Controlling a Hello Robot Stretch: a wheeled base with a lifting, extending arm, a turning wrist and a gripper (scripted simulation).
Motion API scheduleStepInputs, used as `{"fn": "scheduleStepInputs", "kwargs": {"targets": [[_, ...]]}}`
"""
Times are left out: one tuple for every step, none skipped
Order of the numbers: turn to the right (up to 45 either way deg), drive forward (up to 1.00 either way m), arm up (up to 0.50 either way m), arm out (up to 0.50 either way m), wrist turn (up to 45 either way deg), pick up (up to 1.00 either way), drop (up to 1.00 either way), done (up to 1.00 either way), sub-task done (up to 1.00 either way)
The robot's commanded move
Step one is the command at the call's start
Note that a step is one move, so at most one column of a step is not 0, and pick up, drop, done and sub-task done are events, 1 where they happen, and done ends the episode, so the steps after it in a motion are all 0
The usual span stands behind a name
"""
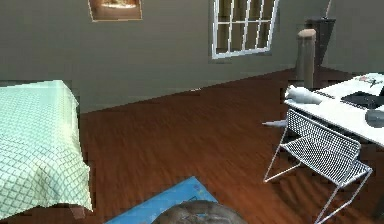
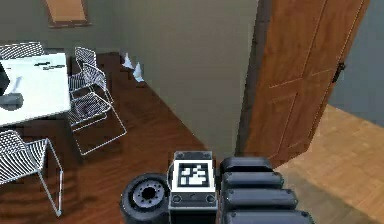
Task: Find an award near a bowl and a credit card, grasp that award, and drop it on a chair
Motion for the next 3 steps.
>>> {"fn": "scheduleStepInputs", "kwargs": {"targets": [[0.0,1.00,0.00,0.00,0.0,0.00,0.00,0.00,0.00],[6.0,0.00,0.00,0.00,0.0,0.00,0.00,0.00,0.00],[0.0,0.40,0.00,0.00,0.0,0.00,0.00,0.00,0.00]]}}
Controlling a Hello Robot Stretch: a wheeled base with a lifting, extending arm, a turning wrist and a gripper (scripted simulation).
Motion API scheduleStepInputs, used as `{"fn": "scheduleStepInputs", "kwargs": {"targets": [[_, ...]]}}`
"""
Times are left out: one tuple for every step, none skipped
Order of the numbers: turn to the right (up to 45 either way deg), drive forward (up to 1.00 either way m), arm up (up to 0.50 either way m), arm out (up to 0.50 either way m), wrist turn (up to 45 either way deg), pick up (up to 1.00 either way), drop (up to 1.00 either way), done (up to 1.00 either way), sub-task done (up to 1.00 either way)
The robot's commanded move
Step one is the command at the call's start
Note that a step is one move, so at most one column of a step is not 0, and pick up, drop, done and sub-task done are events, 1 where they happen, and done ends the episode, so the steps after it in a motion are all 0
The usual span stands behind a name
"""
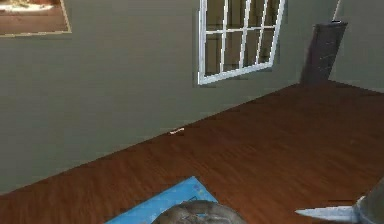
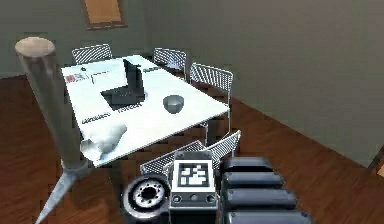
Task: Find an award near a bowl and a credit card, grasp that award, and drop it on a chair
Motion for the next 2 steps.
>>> {"fn": "scheduleStepInputs", "kwargs": {"targets": [[15.0,0.00,0.00,0.00,0.0,0.00,0.00,0.00,0.00],[0.0,0.45,0.00,0.00,0.0,0.00,0.00,0.00,0.00]]}}
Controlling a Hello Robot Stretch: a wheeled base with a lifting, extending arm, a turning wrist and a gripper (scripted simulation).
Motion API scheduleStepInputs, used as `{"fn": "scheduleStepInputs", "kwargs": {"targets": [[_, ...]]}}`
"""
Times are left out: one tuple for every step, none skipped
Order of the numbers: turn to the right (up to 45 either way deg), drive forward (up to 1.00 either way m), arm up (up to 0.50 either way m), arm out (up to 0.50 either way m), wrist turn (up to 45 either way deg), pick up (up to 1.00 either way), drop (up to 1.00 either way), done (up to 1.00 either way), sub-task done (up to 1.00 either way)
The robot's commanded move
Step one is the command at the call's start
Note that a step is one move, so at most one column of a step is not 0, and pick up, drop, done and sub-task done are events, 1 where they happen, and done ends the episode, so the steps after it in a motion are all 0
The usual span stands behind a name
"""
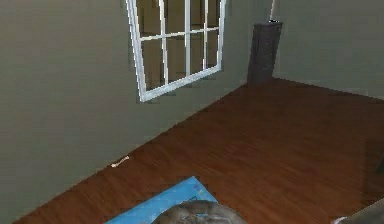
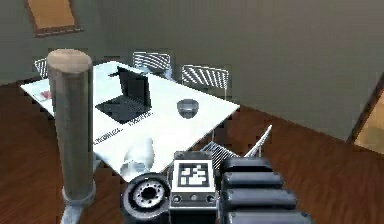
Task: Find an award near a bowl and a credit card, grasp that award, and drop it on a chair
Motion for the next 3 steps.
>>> {"fn": "scheduleStepInputs", "kwargs": {"targets": [[-45.0,0.00,0.00,0.00,0.0,0.00,0.00,0.00,0.00],[-45.0,0.00,0.00,0.00,0.0,0.00,0.00,0.00,0.00],[-42.0,0.00,0.00,0.00,0.0,0.00,0.00,0.00,0.00]]}}
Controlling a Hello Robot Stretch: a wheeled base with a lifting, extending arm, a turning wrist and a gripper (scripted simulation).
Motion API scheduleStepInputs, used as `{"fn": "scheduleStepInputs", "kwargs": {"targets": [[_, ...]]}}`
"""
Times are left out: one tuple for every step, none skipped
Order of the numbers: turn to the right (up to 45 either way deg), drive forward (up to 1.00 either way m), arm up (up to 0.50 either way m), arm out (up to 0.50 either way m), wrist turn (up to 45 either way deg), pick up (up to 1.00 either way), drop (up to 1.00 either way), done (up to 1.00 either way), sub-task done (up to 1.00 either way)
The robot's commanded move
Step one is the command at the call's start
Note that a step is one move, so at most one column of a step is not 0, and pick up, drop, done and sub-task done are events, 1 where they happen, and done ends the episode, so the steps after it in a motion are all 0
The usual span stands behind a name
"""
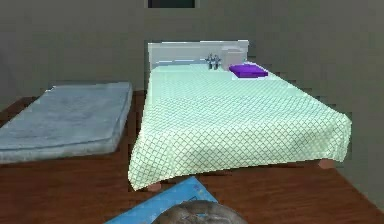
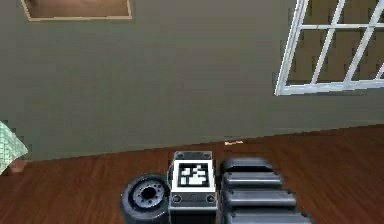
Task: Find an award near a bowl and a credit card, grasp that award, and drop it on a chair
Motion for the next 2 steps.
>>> {"fn": "scheduleStepInputs", "kwargs": {"targets": [[45.0,0.00,0.00,0.00,0.0,0.00,0.00,0.00,0.00],[45.0,0.00,0.00,0.00,0.0,0.00,0.00,0.00,0.00]]}}
